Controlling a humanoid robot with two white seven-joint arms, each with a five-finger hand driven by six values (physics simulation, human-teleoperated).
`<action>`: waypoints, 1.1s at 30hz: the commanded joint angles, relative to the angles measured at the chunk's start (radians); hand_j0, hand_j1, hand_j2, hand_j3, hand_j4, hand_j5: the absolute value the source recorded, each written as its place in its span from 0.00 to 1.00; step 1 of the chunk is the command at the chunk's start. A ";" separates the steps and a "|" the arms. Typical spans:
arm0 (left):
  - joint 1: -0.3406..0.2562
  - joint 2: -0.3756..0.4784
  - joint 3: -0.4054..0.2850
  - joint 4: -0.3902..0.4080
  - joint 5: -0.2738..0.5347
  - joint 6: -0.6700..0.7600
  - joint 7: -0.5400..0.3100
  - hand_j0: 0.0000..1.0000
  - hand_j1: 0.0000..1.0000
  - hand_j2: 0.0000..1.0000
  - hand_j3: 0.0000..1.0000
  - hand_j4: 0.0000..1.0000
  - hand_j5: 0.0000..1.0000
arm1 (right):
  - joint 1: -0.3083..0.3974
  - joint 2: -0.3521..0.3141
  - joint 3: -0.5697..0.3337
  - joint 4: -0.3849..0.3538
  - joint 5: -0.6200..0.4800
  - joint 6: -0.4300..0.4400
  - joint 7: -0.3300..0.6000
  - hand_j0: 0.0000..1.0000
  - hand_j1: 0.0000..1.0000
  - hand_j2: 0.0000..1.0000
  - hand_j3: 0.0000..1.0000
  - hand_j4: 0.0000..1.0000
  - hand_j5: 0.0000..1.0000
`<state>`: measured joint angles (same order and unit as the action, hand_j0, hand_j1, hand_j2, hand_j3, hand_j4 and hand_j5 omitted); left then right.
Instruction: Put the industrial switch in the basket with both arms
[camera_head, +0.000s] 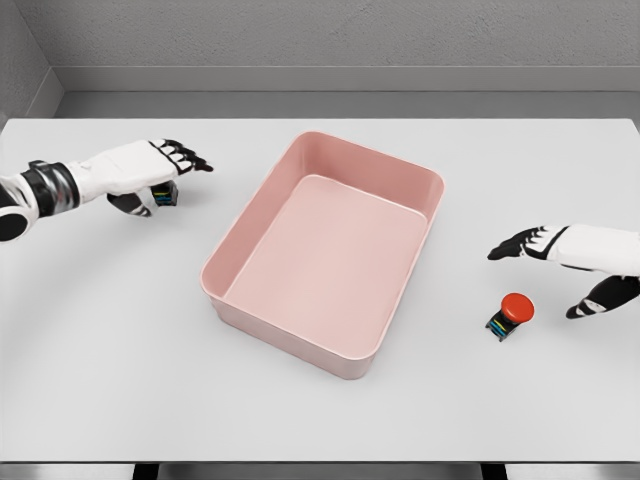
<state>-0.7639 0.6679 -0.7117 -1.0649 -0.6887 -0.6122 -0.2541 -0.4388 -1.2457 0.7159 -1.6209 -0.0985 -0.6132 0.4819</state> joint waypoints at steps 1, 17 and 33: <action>-0.006 -0.002 0.006 0.013 0.011 0.001 0.001 1.00 1.00 1.00 1.00 1.00 1.00 | 0.003 0.019 0.000 -0.007 -0.007 0.002 -0.002 1.00 1.00 1.00 1.00 1.00 1.00; -0.008 -0.011 0.038 0.097 0.101 0.001 0.004 1.00 1.00 1.00 1.00 1.00 1.00 | 0.048 0.078 0.008 -0.005 0.000 0.002 0.011 1.00 1.00 1.00 1.00 1.00 1.00; -0.008 -0.048 0.038 0.155 0.095 0.001 0.044 1.00 1.00 1.00 1.00 1.00 1.00 | 0.058 0.078 0.000 0.016 0.022 0.002 0.011 0.83 0.83 0.83 0.83 0.83 0.83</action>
<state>-0.7716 0.6176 -0.6761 -0.9167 -0.6000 -0.6120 -0.2138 -0.3804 -1.1659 0.7177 -1.6085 -0.0703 -0.6129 0.4917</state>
